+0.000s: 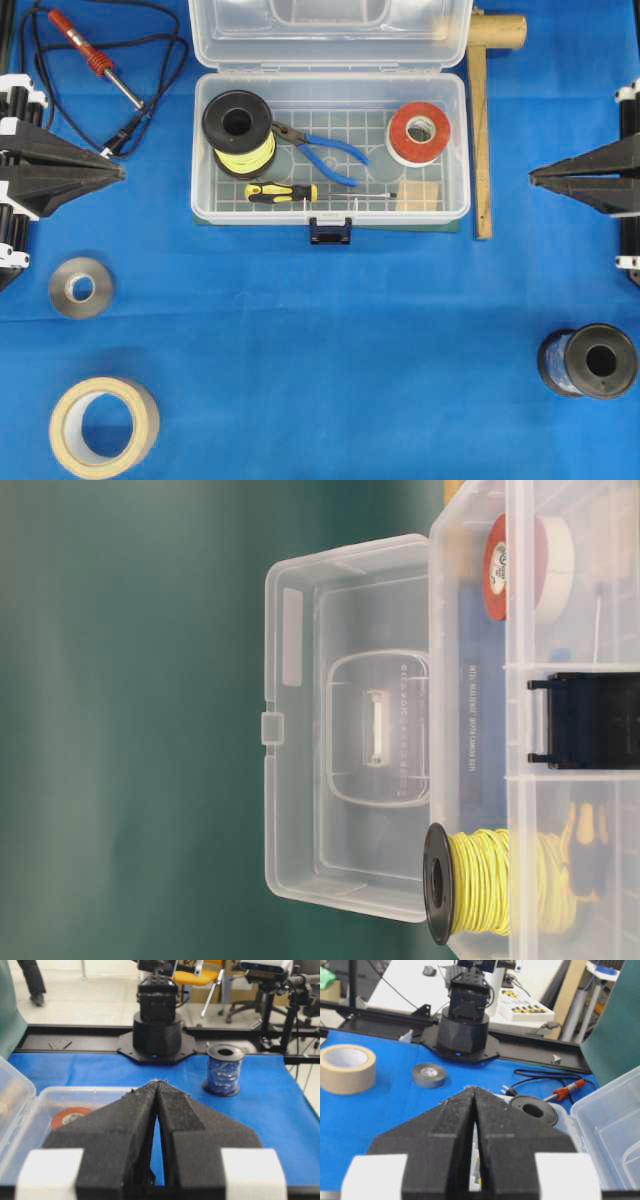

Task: Pick the nipper from the toolbox among several items.
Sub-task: 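Move the right gripper into the toolbox and close on the blue-handled pliers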

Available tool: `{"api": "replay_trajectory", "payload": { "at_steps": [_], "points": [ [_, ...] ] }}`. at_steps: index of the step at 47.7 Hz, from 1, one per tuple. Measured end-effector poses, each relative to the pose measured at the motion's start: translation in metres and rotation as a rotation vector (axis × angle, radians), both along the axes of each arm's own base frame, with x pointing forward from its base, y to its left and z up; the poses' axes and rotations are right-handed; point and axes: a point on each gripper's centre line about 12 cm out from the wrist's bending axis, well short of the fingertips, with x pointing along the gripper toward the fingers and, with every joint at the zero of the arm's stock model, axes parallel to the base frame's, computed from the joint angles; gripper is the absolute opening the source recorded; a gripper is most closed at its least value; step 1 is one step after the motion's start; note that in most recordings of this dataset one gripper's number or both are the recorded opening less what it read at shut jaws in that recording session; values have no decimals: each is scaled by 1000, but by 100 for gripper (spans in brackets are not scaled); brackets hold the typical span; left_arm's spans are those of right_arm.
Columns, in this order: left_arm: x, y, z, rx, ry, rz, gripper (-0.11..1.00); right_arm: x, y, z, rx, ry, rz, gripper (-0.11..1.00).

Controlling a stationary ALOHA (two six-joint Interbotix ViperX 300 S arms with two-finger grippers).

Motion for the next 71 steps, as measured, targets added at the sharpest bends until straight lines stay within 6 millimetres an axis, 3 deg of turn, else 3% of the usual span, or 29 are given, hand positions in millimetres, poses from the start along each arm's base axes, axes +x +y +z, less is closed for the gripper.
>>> {"api": "replay_trajectory", "payload": {
  "at_steps": [13,25,29,34,38,48,54,71],
  "points": [
    [0,-1,0,-18,0,-1,0,20,-14,7,27,130,-64,0],
    [0,-1,0,-18,3,-1,0,67,-41,3,56,378,-155,3],
    [0,-1,0,-19,3,-1,0,86,-54,-4,70,458,-189,20],
    [1,-1,-1,-19,8,-1,0,112,-73,-18,86,570,-229,53],
    [1,0,-2,-21,11,1,0,132,-86,-33,101,668,-250,73],
    [2,0,-3,-27,17,2,0,184,-111,-76,99,895,-260,68],
    [3,0,-5,-28,26,3,0,206,-118,-106,99,999,-254,68],
    [4,0,-10,-30,48,3,0,228,-131,-172,128,1135,-256,67]
  ]
}}
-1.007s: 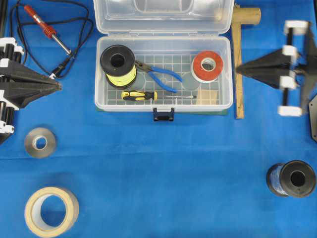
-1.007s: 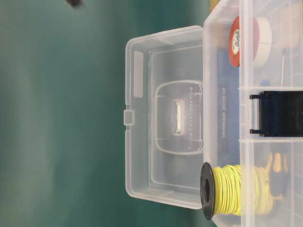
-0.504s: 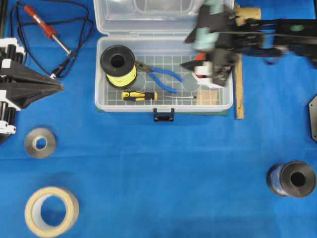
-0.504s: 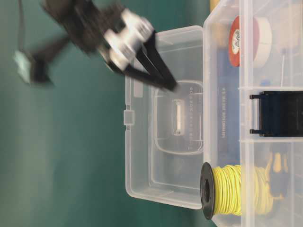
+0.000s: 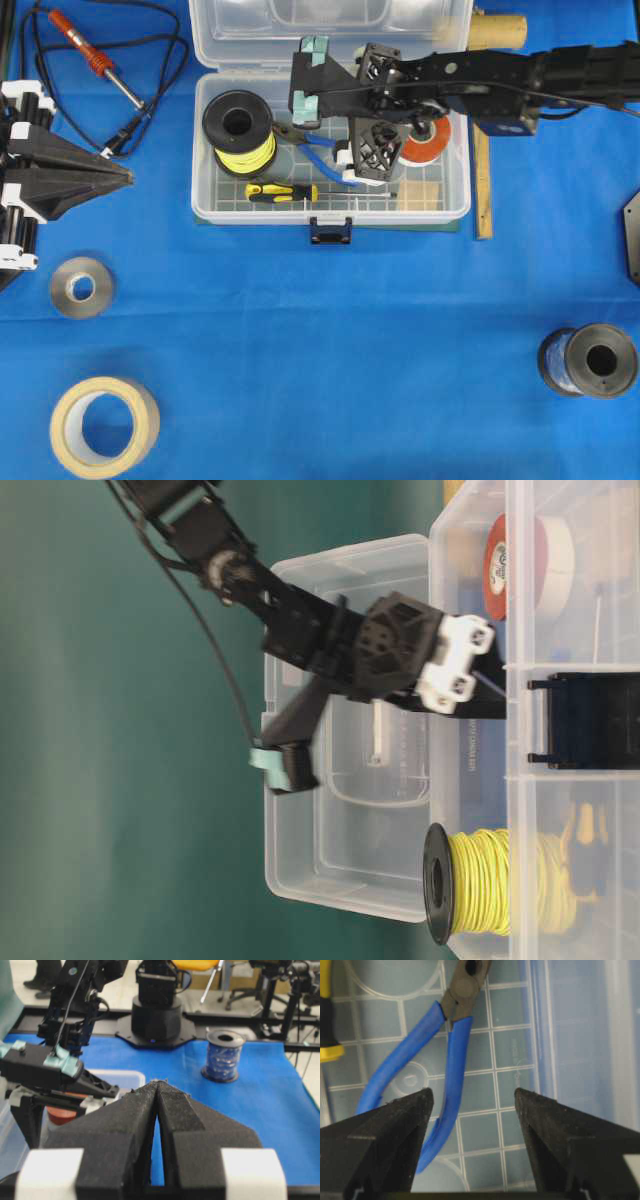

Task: Pick the nipper from the toolbox among several items.
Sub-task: 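Move the right gripper into the toolbox and close on the blue-handled pliers, then lift the blue-handled pliers up out of the toolbox with the right gripper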

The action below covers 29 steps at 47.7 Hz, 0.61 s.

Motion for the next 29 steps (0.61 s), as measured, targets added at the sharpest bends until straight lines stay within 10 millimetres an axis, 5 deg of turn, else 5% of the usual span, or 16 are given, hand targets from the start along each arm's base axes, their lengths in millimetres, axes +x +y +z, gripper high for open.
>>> {"api": "replay_trajectory", "payload": {
  "at_steps": [10,19,29],
  "points": [
    [0,1,-3,0,18,6,0,7,-1,-11,6,-15,-5,63],
    [0,5,-5,-5,31,24,0,9,2,-11,-5,-18,20,14],
    [-1,5,-4,-10,29,25,0,7,2,-8,-4,-19,18,13]
  ]
}}
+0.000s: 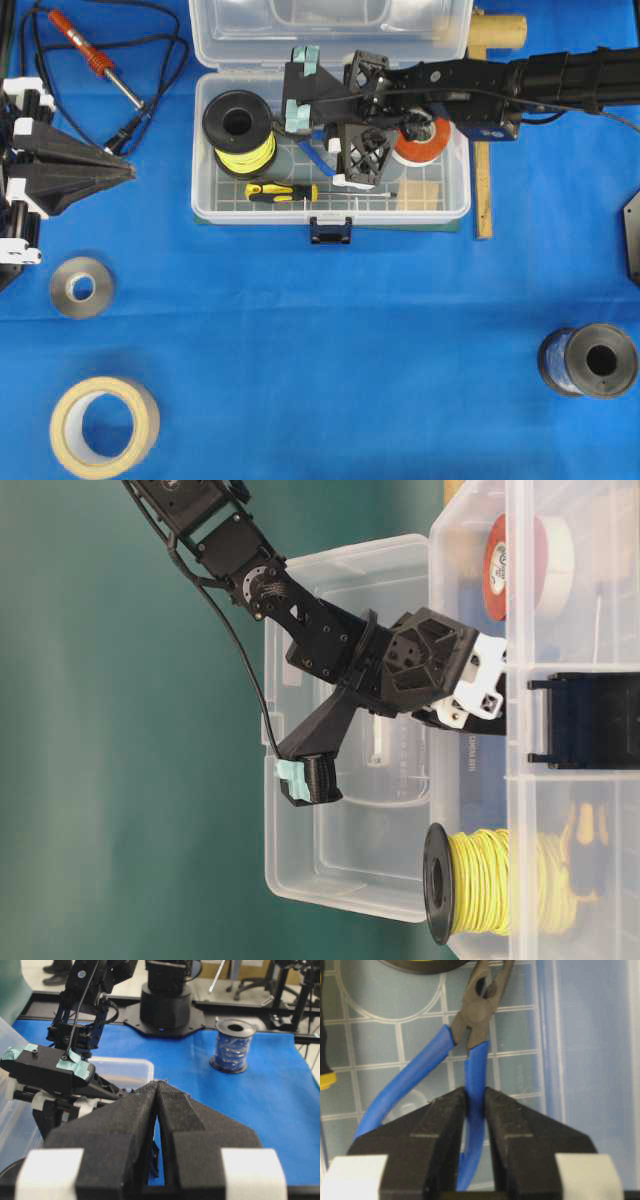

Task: Pick the nipper from the toolbox among several items.
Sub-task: 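Lift the blue-handled pliers up out of the toolbox with the right gripper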

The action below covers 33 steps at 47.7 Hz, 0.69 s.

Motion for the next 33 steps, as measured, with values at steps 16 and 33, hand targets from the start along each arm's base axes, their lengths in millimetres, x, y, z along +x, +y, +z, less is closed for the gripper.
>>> {"api": "replay_trajectory", "payload": {
  "at_steps": [16,33],
  "points": [
    [0,0,0,1,2,0,0,-14,-9,75,-36,-124,-33,13],
    [0,0,-1,-2,3,0,0,-43,13,145,-60,-248,-19,13]
  ]
}}
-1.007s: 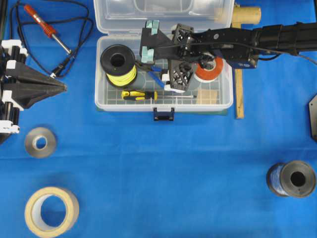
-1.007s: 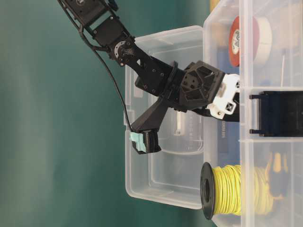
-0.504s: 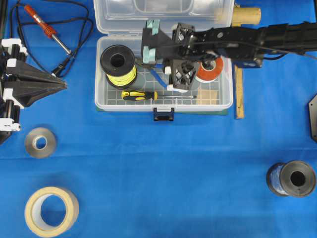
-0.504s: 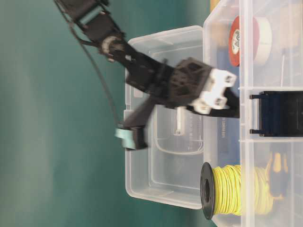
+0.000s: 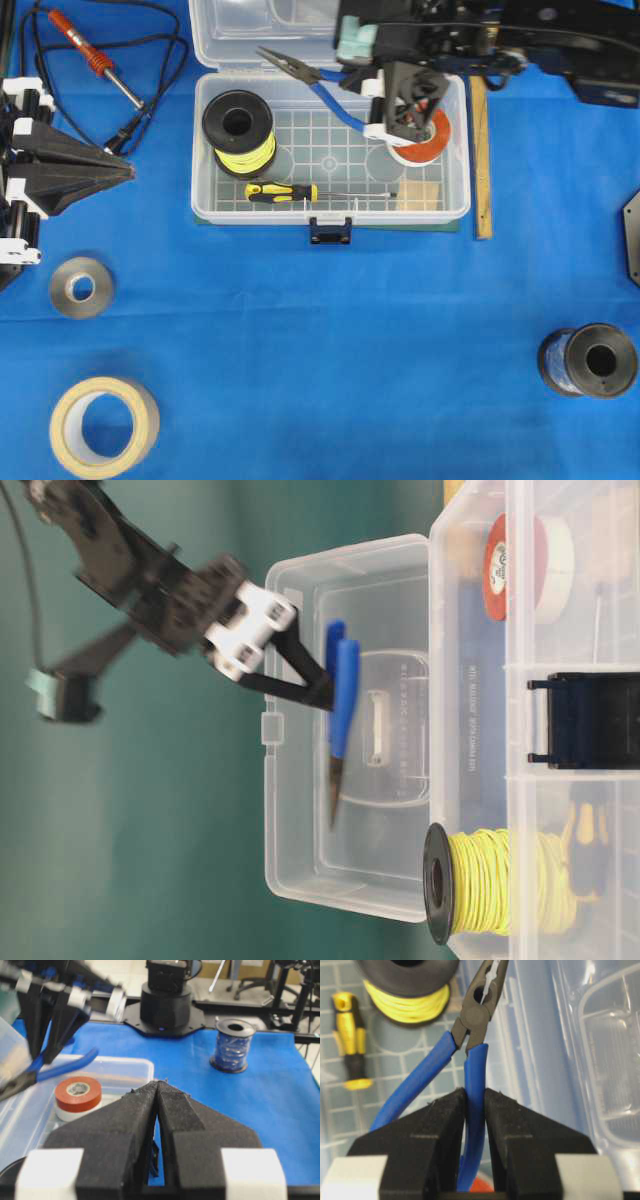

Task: Pick the nipper from the toolbox among several items.
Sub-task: 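Lift the blue-handled pliers up out of the toolbox with the right gripper, then carry the pliers right and down, then open the right gripper onto the table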

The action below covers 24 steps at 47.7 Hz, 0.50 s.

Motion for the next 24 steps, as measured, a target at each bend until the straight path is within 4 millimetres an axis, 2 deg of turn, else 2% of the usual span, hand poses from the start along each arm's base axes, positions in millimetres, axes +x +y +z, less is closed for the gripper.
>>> {"api": "replay_trajectory", "payload": {
  "at_steps": [8,18,24],
  "points": [
    [0,0,-1,0,2,0,0,-3,54,3,21,-29,104,13],
    [0,0,-1,0,2,-2,0,-2,121,-6,69,-48,229,13],
    [0,0,-1,1,2,0,0,2,149,-21,99,-48,275,13]
  ]
}}
